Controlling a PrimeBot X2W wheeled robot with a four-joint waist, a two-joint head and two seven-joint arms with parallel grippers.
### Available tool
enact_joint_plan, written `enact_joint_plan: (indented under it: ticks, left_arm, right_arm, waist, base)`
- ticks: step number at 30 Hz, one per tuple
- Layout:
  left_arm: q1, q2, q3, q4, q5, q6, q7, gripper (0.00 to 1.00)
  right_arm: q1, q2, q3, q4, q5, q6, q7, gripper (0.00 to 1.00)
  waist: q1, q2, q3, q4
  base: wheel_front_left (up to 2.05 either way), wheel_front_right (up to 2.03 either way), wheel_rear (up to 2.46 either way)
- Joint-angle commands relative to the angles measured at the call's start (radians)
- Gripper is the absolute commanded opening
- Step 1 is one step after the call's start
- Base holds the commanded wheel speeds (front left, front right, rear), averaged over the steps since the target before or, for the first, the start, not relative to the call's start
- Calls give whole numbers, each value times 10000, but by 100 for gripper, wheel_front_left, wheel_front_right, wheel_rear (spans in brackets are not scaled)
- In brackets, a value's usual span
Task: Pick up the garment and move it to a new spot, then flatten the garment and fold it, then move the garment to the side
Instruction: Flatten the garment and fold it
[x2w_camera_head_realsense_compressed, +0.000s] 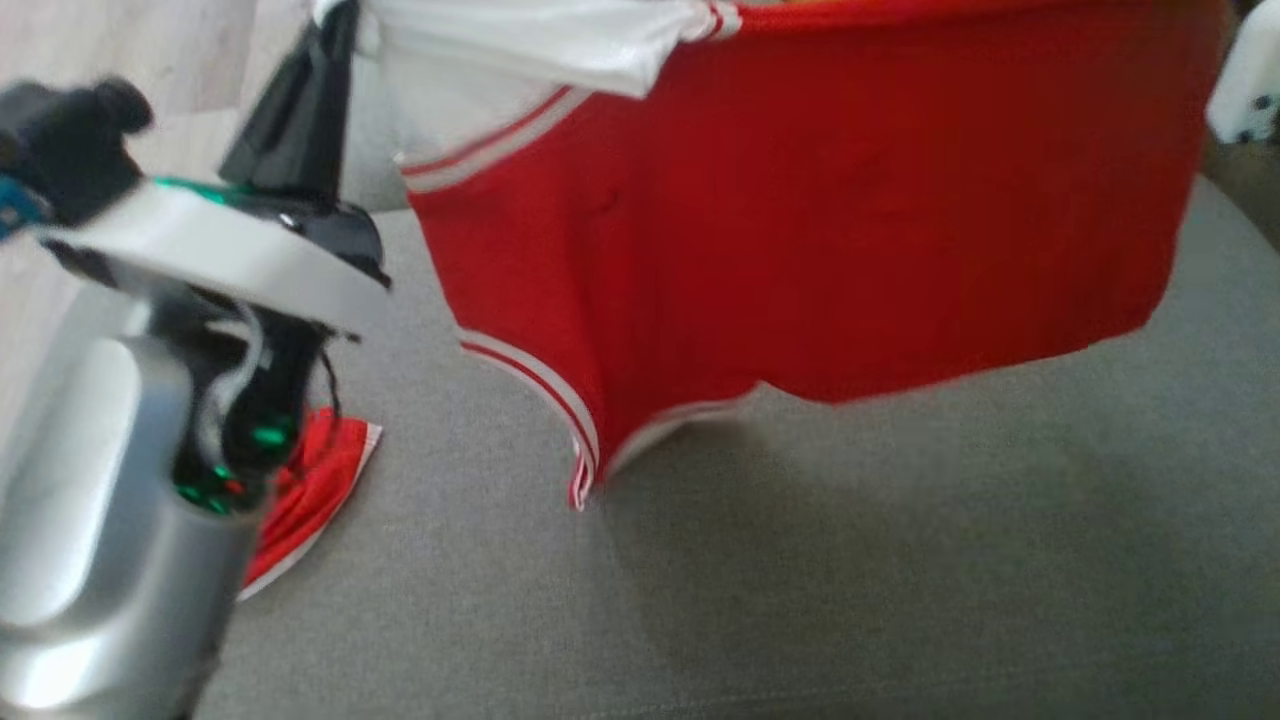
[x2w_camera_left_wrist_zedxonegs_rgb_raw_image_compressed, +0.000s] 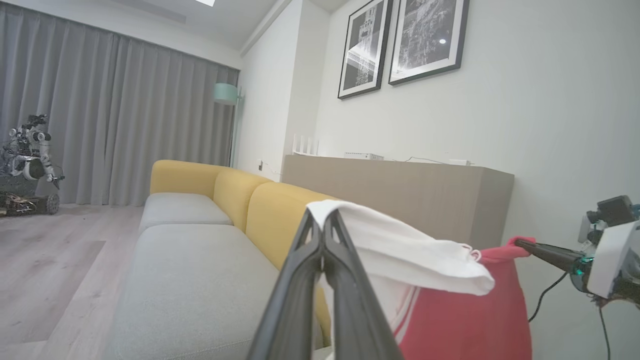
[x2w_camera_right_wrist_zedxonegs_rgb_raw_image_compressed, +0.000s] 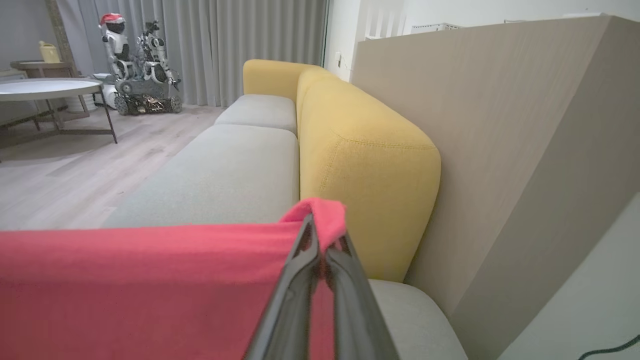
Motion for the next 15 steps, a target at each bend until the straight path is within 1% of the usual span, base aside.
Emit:
enact_joint_plan:
  ticks: [1,3,5,8,10,12,14,15]
  left_arm:
    - [-1058,514,645,-315,83,64,110,0]
    - [-1474,555,706,-182,25,28,259,0]
    - [-2048,549,736,161,-57,-55,422,0]
    - [-3438,560,815,860,-58,-214,624,0]
    - [-4512,458,861,1646,-55,-397,556,0]
    - [-5615,224,999,2619,-133,-505,353,0]
    - [-6999,77,1248,3489,-7,-431,-50,0]
    - [-7730,-12,1322,3892,56,-428,-243,0]
  right_arm:
    - [-14,-93,-66,-793,75,-7,346,0]
    - [85,-133,-366,-1366,154,-7,770,0]
    - [60,24,-796,-1767,220,-7,1117,0]
    - [-485,443,-1411,-2311,56,-7,1431,0]
    - [-1071,915,-1854,-2393,-206,-7,1248,0]
    - [-1736,1401,-2207,-2220,-585,-7,772,0]
    - [-2592,1836,-2594,-1863,-1002,-7,244,0]
    - [-3089,1928,-2727,-1685,-1374,-7,-77,0]
  waist:
    - [0,-1,258,-70]
    - [0,-1,574,-115]
    - [0,-1,1025,-138]
    - [0,-1,2263,-158]
    - [0,-1,2999,-144]
    - [0,-1,3532,-119]
    - [0,-1,4113,-92]
    - [0,-1,4428,-57]
  base:
    - [0,0,0]
    - [0,0,0]
    - [0,0,0]
    - [0,0,0]
    - [0,0,0]
    - [0,0,0]
    - [0,0,0]
    - [0,0,0]
